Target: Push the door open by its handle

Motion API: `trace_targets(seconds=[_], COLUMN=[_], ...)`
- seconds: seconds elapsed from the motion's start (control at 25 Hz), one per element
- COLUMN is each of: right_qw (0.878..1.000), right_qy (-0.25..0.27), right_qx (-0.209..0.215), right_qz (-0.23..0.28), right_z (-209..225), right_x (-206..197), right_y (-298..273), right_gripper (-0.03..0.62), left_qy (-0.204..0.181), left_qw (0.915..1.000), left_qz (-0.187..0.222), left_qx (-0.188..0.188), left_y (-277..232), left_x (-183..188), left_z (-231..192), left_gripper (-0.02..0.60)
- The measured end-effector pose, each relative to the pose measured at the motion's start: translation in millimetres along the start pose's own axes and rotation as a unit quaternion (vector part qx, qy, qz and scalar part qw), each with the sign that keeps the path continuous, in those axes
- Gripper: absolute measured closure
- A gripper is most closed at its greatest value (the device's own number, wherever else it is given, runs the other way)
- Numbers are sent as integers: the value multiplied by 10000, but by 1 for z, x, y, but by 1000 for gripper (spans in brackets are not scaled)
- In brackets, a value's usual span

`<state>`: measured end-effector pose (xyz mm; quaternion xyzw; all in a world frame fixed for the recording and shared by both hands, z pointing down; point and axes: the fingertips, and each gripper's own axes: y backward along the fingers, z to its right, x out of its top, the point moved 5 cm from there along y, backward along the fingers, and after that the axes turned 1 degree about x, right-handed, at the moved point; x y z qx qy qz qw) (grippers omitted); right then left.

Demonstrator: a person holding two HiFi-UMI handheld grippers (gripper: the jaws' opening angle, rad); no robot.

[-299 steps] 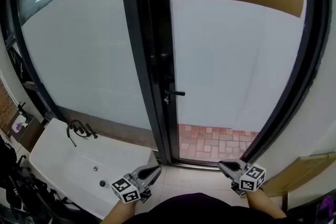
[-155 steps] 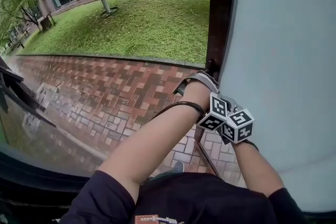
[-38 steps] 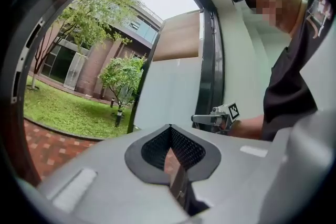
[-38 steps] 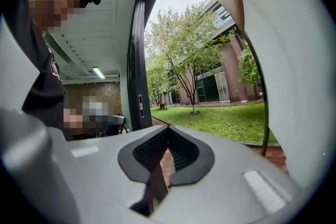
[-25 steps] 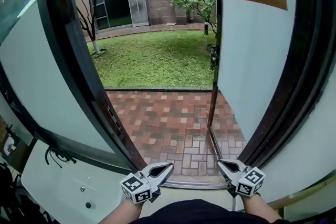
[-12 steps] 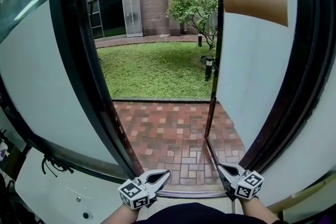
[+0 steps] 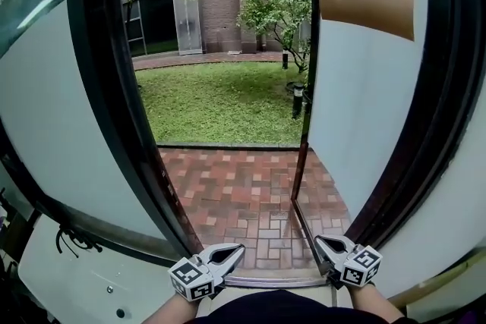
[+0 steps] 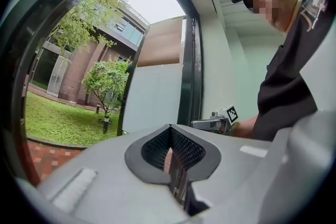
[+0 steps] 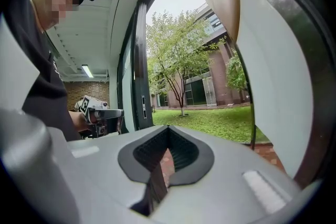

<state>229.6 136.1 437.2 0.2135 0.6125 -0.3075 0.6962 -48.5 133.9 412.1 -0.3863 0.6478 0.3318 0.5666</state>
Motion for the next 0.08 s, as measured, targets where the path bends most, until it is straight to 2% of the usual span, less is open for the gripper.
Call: trace_targets(seconds=[0.08], right_qw=[10000], right_qy=[14], right_qx=[-5], right_qz=[11], right_z=[0], right_x=[1], right_y=[2], right_gripper=[594], left_qy=[16], left_qw=[10000], left_qz=[-30], left_qx=[11], left_y=[0], left_x=[-2], left_z=[-1], left_gripper=[581])
